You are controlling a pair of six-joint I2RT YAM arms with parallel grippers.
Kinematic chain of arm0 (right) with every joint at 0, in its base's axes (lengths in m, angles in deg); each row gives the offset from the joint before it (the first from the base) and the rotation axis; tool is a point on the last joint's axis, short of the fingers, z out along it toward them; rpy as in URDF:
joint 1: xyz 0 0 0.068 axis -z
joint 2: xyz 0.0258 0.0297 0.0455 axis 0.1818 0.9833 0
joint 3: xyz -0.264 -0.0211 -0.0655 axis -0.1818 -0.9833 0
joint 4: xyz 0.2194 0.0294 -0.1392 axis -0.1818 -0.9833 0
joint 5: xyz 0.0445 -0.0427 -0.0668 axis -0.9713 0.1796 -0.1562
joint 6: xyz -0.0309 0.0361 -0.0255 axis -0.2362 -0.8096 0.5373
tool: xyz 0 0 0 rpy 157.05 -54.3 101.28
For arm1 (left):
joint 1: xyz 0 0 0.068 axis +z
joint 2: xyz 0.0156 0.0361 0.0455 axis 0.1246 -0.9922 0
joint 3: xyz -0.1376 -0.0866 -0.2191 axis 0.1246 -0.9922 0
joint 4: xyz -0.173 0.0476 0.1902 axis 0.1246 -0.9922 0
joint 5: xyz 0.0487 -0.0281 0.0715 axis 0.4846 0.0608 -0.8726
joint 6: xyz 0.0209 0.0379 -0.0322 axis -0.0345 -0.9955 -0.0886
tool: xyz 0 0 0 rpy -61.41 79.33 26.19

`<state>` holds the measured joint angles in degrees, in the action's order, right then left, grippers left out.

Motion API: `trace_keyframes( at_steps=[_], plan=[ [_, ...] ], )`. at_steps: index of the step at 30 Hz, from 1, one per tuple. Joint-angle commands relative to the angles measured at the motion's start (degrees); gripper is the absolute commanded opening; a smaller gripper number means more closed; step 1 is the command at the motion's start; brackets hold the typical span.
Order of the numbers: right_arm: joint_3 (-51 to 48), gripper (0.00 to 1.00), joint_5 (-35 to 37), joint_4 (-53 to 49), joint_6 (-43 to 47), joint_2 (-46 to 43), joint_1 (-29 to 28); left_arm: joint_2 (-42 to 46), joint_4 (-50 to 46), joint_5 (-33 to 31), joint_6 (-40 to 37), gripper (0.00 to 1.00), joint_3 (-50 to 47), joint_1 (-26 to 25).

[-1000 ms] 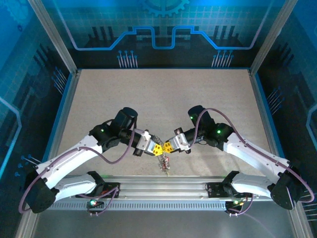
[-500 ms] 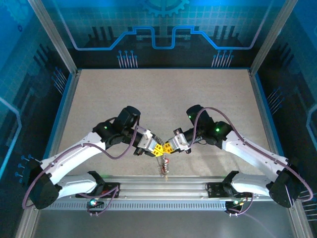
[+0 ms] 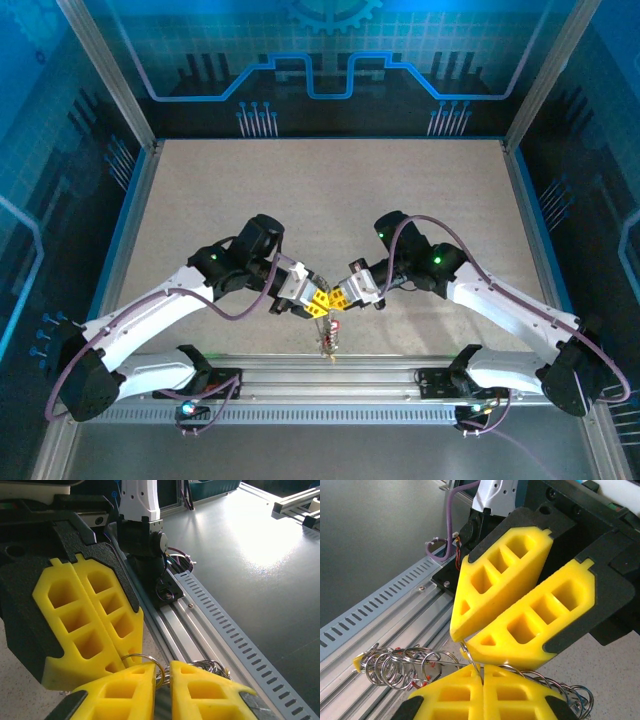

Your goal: Put the keys on the keyring

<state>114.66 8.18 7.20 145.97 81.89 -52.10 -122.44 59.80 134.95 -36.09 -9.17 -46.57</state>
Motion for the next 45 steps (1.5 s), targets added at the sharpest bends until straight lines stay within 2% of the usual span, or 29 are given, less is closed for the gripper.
trace_keyframes(
  at_steps=[1,4,11,14,17,23,27,31,36,45],
  plan=[
    [2.83,0.0,0.23,2.49,0.58,0.63,-0.3,-0.36,-0.07,4.54,-0.43,0.18,1.21,-0.32],
    [2.71,0.0,0.55,2.53,0.49,0.67,-0.29,-0.27,1.04,3.77,1.17,0.17,1.22,-0.26],
    [2.41,0.0,0.96,2.92,0.66,0.3,-0.27,0.49,1.99,3.1,0.86,0.0,0.4,0.39],
    [1.86,0.0,2.18,4.31,0.31,0.15,-0.22,0.93,3.61,2.4,2.18,0.0,-0.08,0.85],
    [1.06,0.02,4.72,7.27,-2.34,-0.03,-0.09,2.42,11.04,0.83,7.63,0.0,-2.86,1.3],
    [-4.28,0.21,4.95,17.53,-12.53,-2.97,3.0,6.23,34.25,-2.56,23.0,0.0,-11.72,4.03],
    [-8.42,0.29,4.0,25.41,-20.75,-6.44,6.61,7.87,41.42,-4.35,26.49,0.0,-15.26,4.89],
    [-9.22,0.3,3.08,25.78,-22.71,-7.83,6.95,7.99,43.57,-0.95,27.78,0.0,-16.06,5.03],
    [-11.01,0.31,3.99,24.1,-18.9,-9.81,5.7,7.9,43.71,4.62,28.37,0.0,-15.6,4.97],
    [-11.54,0.3,2.53,21.98,-16.65,-10.97,4.98,8.59,43.42,5.26,28.33,0.0,-15.67,4.97]
  ],
)
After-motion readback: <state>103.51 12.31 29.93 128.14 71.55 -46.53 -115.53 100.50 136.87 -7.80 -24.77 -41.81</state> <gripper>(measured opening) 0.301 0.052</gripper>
